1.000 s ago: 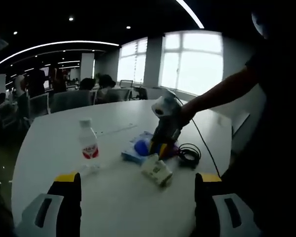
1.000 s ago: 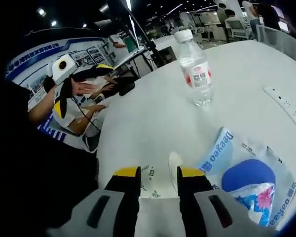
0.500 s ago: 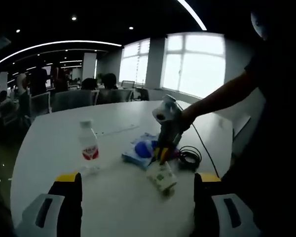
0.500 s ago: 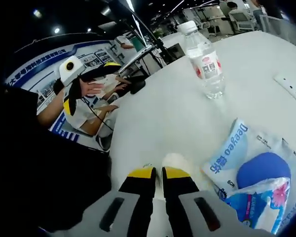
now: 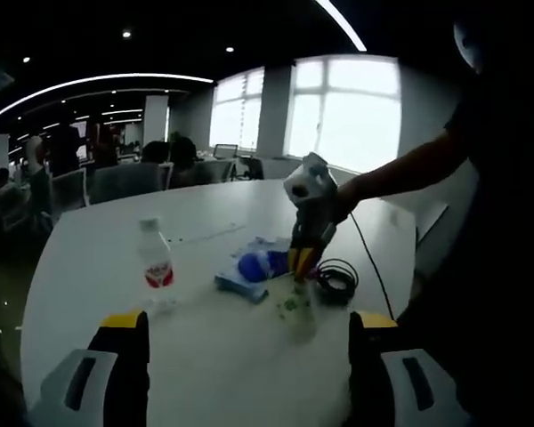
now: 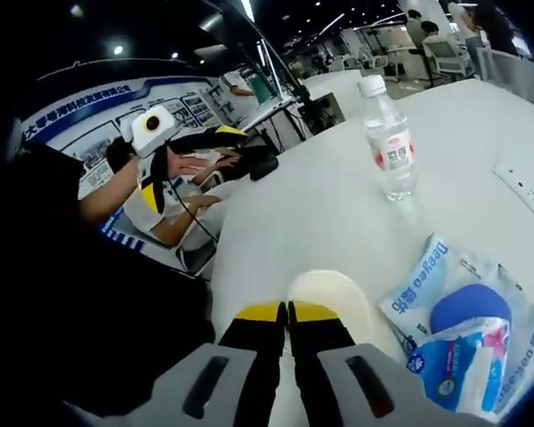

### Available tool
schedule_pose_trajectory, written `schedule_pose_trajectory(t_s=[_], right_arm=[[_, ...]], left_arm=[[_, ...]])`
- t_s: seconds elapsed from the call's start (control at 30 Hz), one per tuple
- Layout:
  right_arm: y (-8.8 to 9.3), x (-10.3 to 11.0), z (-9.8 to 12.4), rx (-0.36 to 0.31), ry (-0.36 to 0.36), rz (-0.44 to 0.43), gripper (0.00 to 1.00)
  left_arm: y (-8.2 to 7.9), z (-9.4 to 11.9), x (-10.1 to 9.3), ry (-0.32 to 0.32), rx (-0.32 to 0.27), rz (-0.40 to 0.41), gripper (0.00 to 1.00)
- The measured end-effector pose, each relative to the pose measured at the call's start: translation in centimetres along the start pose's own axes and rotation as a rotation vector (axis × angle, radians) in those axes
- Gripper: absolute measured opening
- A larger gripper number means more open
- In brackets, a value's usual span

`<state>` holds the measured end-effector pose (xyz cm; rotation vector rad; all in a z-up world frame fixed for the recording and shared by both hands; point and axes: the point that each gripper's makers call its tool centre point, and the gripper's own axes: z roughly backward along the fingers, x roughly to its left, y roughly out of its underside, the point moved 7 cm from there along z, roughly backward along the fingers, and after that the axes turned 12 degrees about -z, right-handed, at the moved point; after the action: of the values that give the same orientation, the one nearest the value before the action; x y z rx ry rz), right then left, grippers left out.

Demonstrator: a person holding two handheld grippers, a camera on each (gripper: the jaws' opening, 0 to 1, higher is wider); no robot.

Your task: Arrange the tabletop items into an orderly group along one side of the table until the central work area is clear of visible clutter.

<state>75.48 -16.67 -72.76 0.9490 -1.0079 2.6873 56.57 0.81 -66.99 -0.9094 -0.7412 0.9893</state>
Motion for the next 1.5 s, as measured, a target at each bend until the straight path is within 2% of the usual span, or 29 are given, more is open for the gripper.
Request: schedule_pose_trajectory(t_s=[0.47,0.77,1.07,1.5], right_arm=[[-2.0,2.6,2.3,-0.064,0.113,0.171,0.0],[-3.8,3.6,2.4,-0.085,0.206,0.277,0.0],[-5.5,3.7,1.8,-0.099,0.263,0.342,0.0],[-7.6,2.2,0.9,-0.08,0.329,0.386,0.0]], left_arm=[[0.2,0.6,-0.7,0.018,-0.01,-0.014,0.92],[0.0,1.0,-0.6,-0.003,-0.01,-0.02,0.94],[0.1,0.7,-1.1,-0.007,-0.02,-0.009,0.98],[0.2,0.5,-0.9,-0.021,-0.029,0.006,0.99]])
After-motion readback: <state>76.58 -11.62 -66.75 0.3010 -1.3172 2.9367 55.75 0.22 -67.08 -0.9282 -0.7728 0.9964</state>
